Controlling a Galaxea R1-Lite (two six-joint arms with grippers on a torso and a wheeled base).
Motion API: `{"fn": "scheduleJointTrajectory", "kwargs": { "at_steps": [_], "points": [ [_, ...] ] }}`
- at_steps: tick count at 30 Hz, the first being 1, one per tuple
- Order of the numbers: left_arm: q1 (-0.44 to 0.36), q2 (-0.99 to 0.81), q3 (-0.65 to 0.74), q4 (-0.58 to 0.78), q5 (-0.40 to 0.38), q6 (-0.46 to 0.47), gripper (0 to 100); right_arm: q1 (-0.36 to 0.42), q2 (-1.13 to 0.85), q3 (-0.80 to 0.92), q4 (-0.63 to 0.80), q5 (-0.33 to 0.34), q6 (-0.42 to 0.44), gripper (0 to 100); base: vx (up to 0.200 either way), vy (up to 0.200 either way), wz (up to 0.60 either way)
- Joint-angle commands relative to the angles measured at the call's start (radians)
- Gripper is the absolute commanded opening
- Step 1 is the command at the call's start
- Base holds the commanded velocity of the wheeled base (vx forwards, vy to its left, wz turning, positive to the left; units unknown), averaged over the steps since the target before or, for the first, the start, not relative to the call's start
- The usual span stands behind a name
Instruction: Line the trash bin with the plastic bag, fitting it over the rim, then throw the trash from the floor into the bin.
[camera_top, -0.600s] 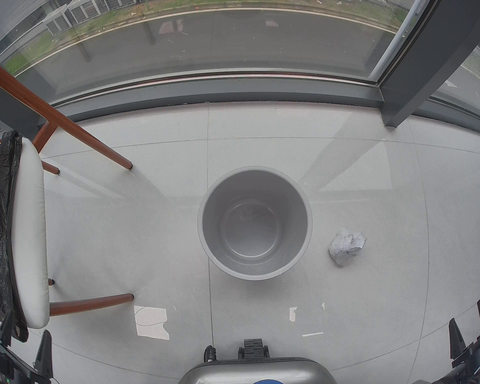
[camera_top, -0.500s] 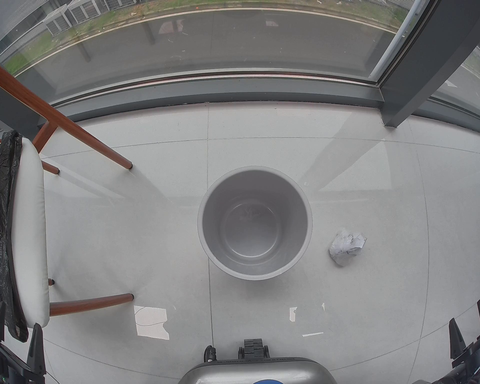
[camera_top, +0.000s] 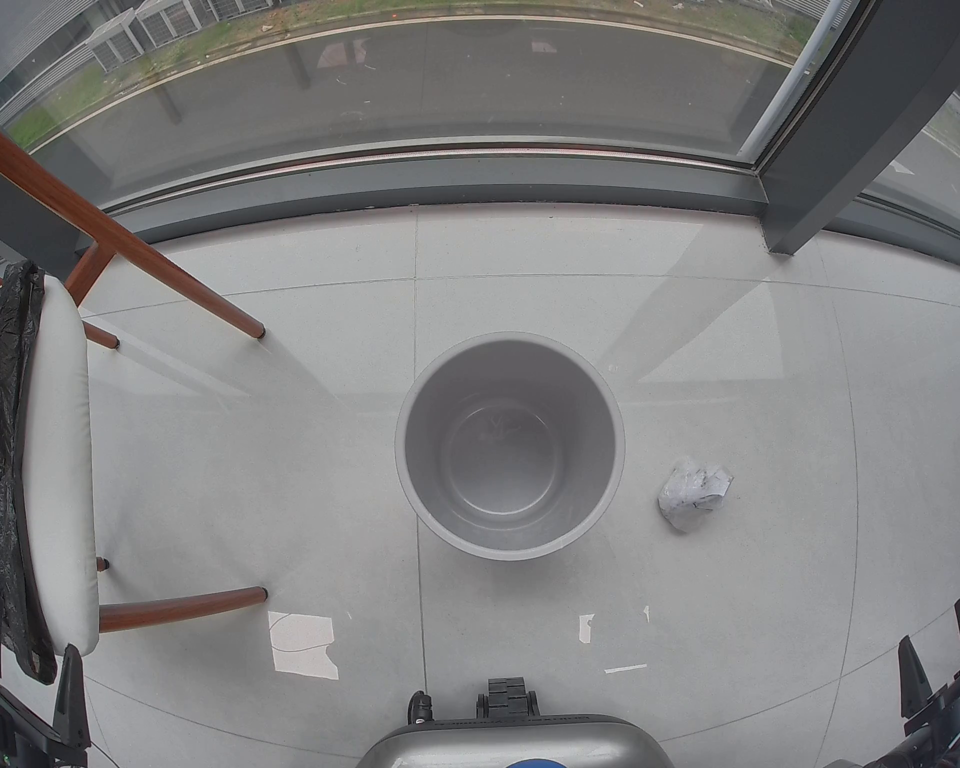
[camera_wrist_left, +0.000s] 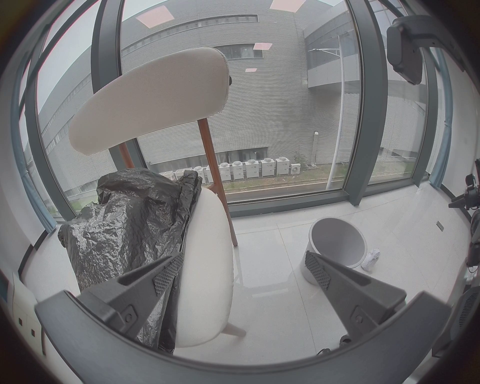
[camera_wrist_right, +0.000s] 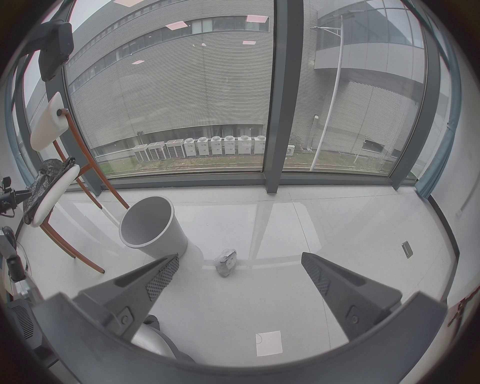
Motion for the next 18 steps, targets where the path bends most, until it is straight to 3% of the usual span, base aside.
{"fn": "scheduleJointTrajectory", "kwargs": {
  "at_steps": [1,8,16,18],
  "points": [
    [0.000,0.000,0.004,-0.021,-0.001,0.000,100,0.000,-0.016,0.018,-0.001,0.000,-0.001,100,0.000,0.000,0.00],
    [-0.001,0.001,-0.077,-0.047,-0.007,-0.002,100,0.000,-0.016,0.018,0.001,0.000,-0.001,100,0.000,0.000,0.00],
    [0.004,0.012,-0.197,0.027,0.002,0.007,100,0.002,-0.016,0.018,-0.001,0.000,-0.001,100,0.000,0.000,0.00],
    [0.011,0.059,-0.294,0.083,0.019,0.011,100,0.002,-0.016,0.018,-0.001,-0.001,-0.001,100,0.000,0.000,0.00]
  ]
}}
